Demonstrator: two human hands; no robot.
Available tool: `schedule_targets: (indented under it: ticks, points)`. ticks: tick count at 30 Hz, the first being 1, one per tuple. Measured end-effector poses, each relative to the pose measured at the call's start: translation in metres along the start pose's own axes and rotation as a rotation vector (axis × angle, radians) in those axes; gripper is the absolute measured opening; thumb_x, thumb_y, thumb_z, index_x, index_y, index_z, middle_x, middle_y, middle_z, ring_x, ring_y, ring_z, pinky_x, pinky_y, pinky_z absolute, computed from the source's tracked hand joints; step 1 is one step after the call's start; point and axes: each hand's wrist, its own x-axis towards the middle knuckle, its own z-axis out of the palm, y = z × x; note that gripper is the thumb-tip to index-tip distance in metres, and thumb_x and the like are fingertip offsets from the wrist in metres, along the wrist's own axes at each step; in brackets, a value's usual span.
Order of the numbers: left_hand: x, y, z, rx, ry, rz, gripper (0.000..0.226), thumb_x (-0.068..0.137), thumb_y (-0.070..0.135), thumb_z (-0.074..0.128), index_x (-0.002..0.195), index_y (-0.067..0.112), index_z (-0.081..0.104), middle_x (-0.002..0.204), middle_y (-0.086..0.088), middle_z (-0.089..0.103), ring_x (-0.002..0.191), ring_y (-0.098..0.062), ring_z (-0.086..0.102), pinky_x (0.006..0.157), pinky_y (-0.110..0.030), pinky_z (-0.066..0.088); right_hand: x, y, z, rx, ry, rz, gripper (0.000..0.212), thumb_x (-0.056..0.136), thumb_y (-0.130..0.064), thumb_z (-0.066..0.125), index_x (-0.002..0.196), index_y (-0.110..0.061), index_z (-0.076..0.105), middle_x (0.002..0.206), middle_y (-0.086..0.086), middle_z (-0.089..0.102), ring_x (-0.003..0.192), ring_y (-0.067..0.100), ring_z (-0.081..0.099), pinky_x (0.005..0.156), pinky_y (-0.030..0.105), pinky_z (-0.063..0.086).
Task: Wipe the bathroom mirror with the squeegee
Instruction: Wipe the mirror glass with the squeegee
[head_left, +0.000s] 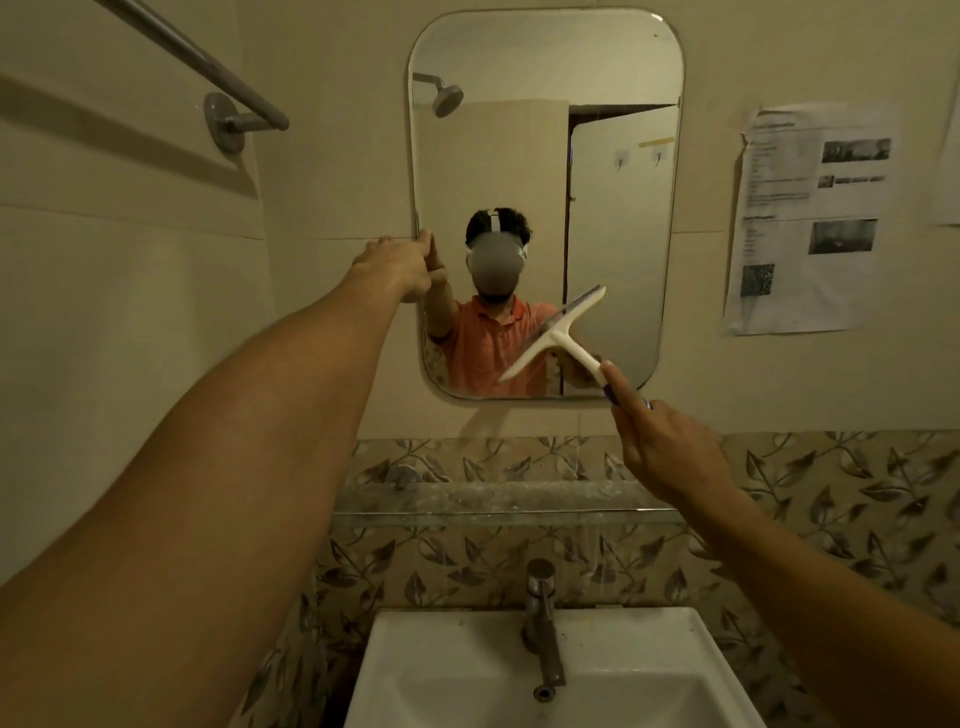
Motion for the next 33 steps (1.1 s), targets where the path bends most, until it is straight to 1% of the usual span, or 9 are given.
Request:
schedule_targets:
  ticks: [2, 4, 10, 12, 14, 18, 25, 29, 33]
  points:
    - [0.001, 0.0, -0.002, 0.003, -0.01, 0.006, 0.074, 0.102, 0.024, 0.048, 0.16, 0.034, 0.003, 0.16, -0.023, 0.02, 0.147, -0.04, 0.021, 0.116, -0.052, 0.025, 0.015, -0.007, -0.013, 0.073, 0.051, 0.028, 0.064, 0.109, -0.041, 0.029, 0.16, -0.042, -0.009, 0.064, 0.0, 0.044, 0.046, 0.018, 0.047, 0.044, 0.039, 0.052]
    - [0.003, -0.001, -0.004, 0.01, -0.025, 0.011, 0.075, 0.101, 0.022, 0.049, 0.159, 0.034, 0.003, 0.159, -0.023, 0.022, 0.146, -0.04, 0.022, 0.116, -0.052, 0.027, 0.033, -0.019, -0.029, 0.13, 0.085, 0.052, 0.062, 0.109, -0.039, 0.029, 0.16, -0.041, -0.007, 0.063, 0.0, 0.046, 0.048, 0.019, 0.048, 0.046, 0.04, 0.052]
    - [0.003, -0.004, -0.007, 0.009, -0.026, 0.023, 0.076, 0.1, 0.017, 0.048, 0.159, 0.034, 0.005, 0.159, -0.021, 0.024, 0.146, -0.04, 0.022, 0.116, -0.052, 0.028, 0.082, -0.055, -0.063, 0.199, 0.135, 0.125, 0.06, 0.11, -0.04, 0.027, 0.162, -0.037, -0.002, 0.067, 0.004, 0.049, 0.054, 0.018, 0.048, 0.05, 0.033, 0.043]
    - [0.002, -0.004, -0.006, 0.0, -0.02, 0.017, 0.076, 0.1, 0.016, 0.048, 0.159, 0.035, 0.004, 0.161, -0.022, 0.019, 0.147, -0.04, 0.019, 0.117, -0.053, 0.027, 0.09, -0.061, -0.064, 0.208, 0.133, 0.155, 0.059, 0.11, -0.04, 0.026, 0.163, -0.036, -0.002, 0.067, 0.003, 0.048, 0.055, 0.016, 0.046, 0.05, 0.031, 0.04]
    - [0.001, -0.003, -0.003, -0.009, -0.013, 0.01, 0.077, 0.1, 0.016, 0.049, 0.159, 0.036, 0.002, 0.162, -0.023, 0.013, 0.149, -0.04, 0.015, 0.116, -0.054, 0.026, 0.092, -0.067, -0.06, 0.207, 0.096, 0.197, 0.059, 0.111, -0.041, 0.026, 0.162, -0.037, -0.003, 0.068, 0.004, 0.049, 0.056, 0.017, 0.049, 0.052, 0.032, 0.043]
    - [0.002, -0.001, 0.001, -0.011, 0.004, 0.002, 0.078, 0.101, 0.02, 0.049, 0.159, 0.037, 0.0, 0.163, -0.022, 0.007, 0.15, -0.041, 0.011, 0.117, -0.056, 0.025, 0.081, -0.068, -0.041, 0.181, 0.065, 0.241, 0.063, 0.11, -0.038, 0.028, 0.16, -0.04, -0.011, 0.071, 0.007, 0.053, 0.058, 0.021, 0.054, 0.055, 0.039, 0.053]
    - [0.001, -0.002, 0.004, -0.012, 0.009, 0.007, 0.076, 0.101, 0.029, 0.05, 0.16, 0.035, 0.001, 0.161, -0.024, 0.014, 0.147, -0.042, 0.019, 0.116, -0.055, 0.027, 0.046, -0.069, -0.005, 0.198, 0.04, 0.305, 0.067, 0.11, -0.036, 0.027, 0.156, -0.042, -0.021, 0.069, 0.006, 0.054, 0.055, 0.021, 0.053, 0.052, 0.039, 0.055]
    - [-0.002, -0.001, 0.006, -0.015, 0.023, -0.004, 0.077, 0.1, 0.027, 0.05, 0.16, 0.035, 0.002, 0.161, -0.023, 0.013, 0.146, -0.041, 0.019, 0.115, -0.055, 0.027, 0.024, -0.071, 0.014, 0.243, 0.038, 0.328, 0.074, 0.111, -0.036, 0.029, 0.146, -0.05, -0.034, 0.068, 0.005, 0.054, 0.055, 0.022, 0.056, 0.055, 0.043, 0.057]
    - [-0.005, 0.0, 0.007, -0.012, 0.027, 0.006, 0.077, 0.101, 0.026, 0.05, 0.159, 0.036, 0.001, 0.162, -0.022, 0.01, 0.147, -0.04, 0.018, 0.114, -0.055, 0.027, 0.0, -0.071, 0.03, 0.271, 0.015, 0.361, 0.068, 0.11, -0.038, 0.028, 0.155, -0.045, -0.022, 0.067, 0.006, 0.057, 0.053, 0.022, 0.055, 0.053, 0.043, 0.056]
